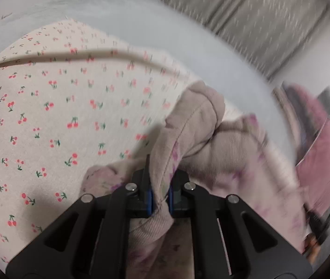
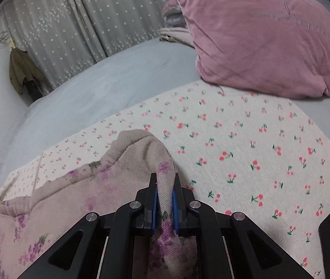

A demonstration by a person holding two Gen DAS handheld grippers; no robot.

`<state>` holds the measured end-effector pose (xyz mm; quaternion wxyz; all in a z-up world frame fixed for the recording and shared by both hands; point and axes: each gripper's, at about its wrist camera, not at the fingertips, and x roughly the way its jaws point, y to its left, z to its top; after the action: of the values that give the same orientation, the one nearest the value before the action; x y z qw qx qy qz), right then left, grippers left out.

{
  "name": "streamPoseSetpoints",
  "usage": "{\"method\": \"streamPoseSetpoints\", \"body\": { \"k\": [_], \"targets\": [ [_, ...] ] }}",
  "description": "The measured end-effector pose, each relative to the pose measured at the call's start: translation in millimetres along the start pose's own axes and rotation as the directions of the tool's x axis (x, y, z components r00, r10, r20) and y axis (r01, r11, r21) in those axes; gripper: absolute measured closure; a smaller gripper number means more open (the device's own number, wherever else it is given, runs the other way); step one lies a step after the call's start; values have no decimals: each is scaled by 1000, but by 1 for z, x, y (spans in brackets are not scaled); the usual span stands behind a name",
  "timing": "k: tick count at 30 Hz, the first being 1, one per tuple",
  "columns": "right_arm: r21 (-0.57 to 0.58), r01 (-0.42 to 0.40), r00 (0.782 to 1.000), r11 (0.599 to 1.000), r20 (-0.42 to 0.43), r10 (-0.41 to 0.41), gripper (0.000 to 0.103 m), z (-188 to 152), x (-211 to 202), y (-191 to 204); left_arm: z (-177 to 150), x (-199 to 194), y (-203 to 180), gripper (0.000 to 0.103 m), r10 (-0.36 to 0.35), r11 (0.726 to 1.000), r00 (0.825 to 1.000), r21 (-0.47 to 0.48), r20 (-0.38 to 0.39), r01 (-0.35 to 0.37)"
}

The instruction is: Fold large clothes

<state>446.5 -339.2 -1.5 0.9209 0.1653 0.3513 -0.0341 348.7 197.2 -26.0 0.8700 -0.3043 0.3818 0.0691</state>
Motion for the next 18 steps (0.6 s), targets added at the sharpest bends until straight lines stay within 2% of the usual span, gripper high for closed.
{"method": "streamPoseSetpoints", "body": {
  "k": [2, 3, 4, 5, 7, 8, 9, 10, 11, 12, 13, 14, 15, 17, 18],
  "targets": [
    [22, -68, 993, 997, 94, 66, 93, 7, -24, -2, 6, -19, 7, 92, -91, 992, 994, -84, 57, 96],
    [43, -130, 981, 991, 153, 122, 93, 12, -41, -6, 9, -25, 8, 92, -112, 988, 991, -98, 76, 119],
    [55, -154, 972, 987, 187, 142, 93, 16, -51, -7, 12, -26, 5, 92, -104, 990, 991, -87, 89, 112],
    [68, -157, 969, 985, 204, 140, 93, 21, -57, -8, 13, -20, -1, 92, -58, 997, 995, -54, 75, 62],
    [80, -127, 981, 989, 156, 113, 93, 26, -46, -6, 10, -3, 1, 92, -3, 998, 1000, -56, 25, 4],
    [67, -86, 992, 994, 99, 79, 93, 24, -30, -3, 9, 7, 12, 92, -12, 995, 1000, -95, 7, 12],
    [49, -39, 998, 998, 53, 37, 93, 20, -14, 0, 6, 17, 25, 91, -30, 989, 999, -146, -13, 27],
    [28, 17, 1000, 999, -9, -17, 93, 12, 7, 1, -1, 31, 42, 91, -68, 971, 997, -231, -37, 57],
    [30, 59, 994, 998, -92, -56, 93, 0, 32, -2, -5, 35, 53, 91, -111, 954, 993, -283, -28, 99],
    [52, 70, 989, 996, -135, -62, 92, -8, 44, -7, -6, 33, 59, 91, -146, 941, 989, -307, 3, 140],
    [101, 60, 989, 993, -139, -46, 91, -12, 48, -15, -5, 30, 56, 90, -144, 944, 990, -298, 12, 141],
    [132, 45, 992, 990, -121, -29, 91, -9, 43, -19, -4, 28, 49, 90, -120, 959, 993, -259, 11, 119],
    [131, 46, 993, 990, -117, -30, 89, -9, 42, -19, -3, 27, 42, 89, -100, 970, 995, -224, 10, 100],
    [110, 63, 990, 992, -135, -48, 85, -11, 43, -17, -1, 25, 37, 85, -95, 974, 995, -205, 9, 95],
    [116, 60, 990, 991, -137, -44, 82, -11, 43, -18, 0, 24, 38, 79, -95, 973, 995, -212, 9, 95]
  ]
}}
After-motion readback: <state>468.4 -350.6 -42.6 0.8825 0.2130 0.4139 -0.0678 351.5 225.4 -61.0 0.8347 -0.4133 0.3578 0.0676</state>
